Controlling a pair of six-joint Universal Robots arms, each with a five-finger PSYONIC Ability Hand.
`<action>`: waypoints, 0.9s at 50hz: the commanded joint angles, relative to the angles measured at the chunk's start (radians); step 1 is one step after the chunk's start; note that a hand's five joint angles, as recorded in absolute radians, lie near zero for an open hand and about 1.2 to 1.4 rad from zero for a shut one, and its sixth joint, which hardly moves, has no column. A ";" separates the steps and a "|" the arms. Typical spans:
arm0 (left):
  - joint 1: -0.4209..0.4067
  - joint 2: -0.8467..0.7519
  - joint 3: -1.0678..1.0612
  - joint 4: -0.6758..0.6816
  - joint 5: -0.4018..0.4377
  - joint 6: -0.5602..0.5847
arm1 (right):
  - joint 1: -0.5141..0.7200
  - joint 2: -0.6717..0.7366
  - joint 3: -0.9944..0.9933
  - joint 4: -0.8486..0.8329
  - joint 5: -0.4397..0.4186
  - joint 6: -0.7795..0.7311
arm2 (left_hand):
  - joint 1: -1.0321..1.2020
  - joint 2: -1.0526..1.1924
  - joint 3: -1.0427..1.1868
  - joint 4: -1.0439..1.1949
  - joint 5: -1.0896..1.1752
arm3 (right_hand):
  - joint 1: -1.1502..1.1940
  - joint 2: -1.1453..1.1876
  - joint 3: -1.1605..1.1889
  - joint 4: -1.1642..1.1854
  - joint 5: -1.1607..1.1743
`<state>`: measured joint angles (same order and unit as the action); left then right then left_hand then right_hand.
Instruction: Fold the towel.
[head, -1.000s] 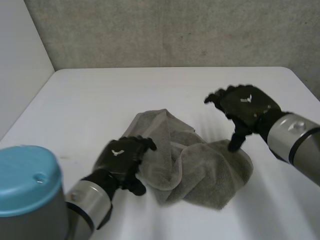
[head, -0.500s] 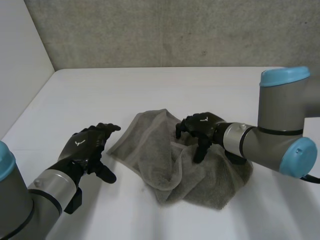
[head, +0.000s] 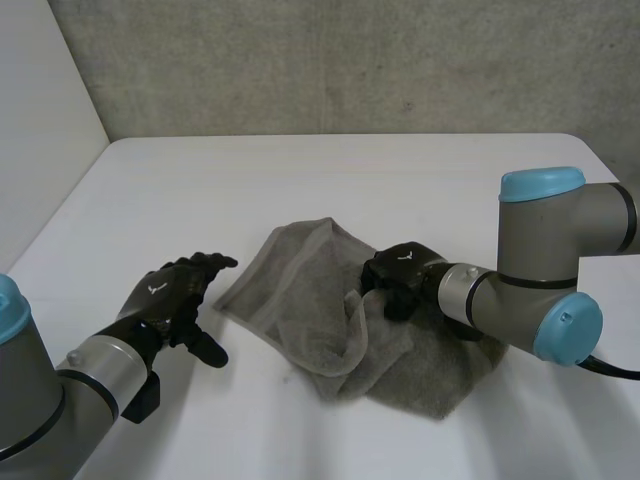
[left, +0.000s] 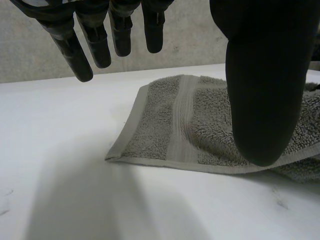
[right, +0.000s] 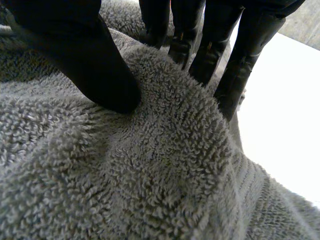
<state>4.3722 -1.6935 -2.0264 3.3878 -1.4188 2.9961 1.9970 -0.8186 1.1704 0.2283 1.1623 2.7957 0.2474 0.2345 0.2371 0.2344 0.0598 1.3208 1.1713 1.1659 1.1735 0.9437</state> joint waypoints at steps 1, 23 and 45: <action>-0.014 -0.029 0.021 0.002 0.003 0.001 | -0.003 -0.095 -0.020 0.019 -0.001 0.021 | 0.013 0.026 0.023 0.026 0.026 | 0.075 0.225 0.230 0.223 0.278; -0.134 -0.334 0.282 0.100 0.038 0.004 | -0.079 -0.553 0.104 -0.053 0.027 0.326 | 0.016 0.029 0.026 0.029 0.029 | 0.075 0.225 0.230 0.223 0.278; -0.203 -0.508 0.454 0.099 0.005 0.001 | -0.107 -0.700 0.101 -0.055 0.094 0.323 | 0.553 0.566 0.563 0.566 0.566 | 0.075 0.225 0.230 0.223 0.278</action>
<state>4.1790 -2.1827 -1.5950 3.4799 -1.3943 3.0003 1.9160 -1.5198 1.2579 0.1736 1.2570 3.1234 0.2667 0.2674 0.2664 0.2677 0.0915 1.3516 1.1742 1.1845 1.1924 0.9656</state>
